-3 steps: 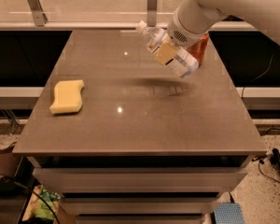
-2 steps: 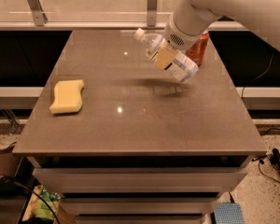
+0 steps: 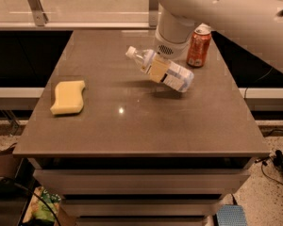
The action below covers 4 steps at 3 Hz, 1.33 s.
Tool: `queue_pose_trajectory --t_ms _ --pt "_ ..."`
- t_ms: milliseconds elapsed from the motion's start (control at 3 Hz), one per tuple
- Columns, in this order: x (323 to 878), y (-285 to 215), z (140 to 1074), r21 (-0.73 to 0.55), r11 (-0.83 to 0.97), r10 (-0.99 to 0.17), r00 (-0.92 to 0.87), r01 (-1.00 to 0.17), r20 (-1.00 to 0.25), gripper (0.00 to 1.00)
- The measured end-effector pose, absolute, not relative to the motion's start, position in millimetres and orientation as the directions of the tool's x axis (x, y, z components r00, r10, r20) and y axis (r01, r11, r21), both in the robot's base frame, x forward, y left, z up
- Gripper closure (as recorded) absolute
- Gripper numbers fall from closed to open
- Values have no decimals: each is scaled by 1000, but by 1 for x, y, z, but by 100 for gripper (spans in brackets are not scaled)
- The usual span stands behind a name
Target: Knock blue plastic bottle over
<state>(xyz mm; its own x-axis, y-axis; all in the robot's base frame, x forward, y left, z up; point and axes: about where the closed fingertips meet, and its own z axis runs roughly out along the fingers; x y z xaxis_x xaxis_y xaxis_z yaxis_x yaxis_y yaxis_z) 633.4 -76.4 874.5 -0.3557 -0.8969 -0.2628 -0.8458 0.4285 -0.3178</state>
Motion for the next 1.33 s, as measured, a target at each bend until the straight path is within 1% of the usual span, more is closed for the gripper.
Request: queue_pose_trajectory --t_ms 667,1000,1333 --pt "628 -64 848 -307 341 -939 -310 -888 -148 100" --pt "633 -59 836 -321 274 -961 -267 -906 -66 100" --pt "638 -58 830 -332 231 -971 -240 -915 -14 100"
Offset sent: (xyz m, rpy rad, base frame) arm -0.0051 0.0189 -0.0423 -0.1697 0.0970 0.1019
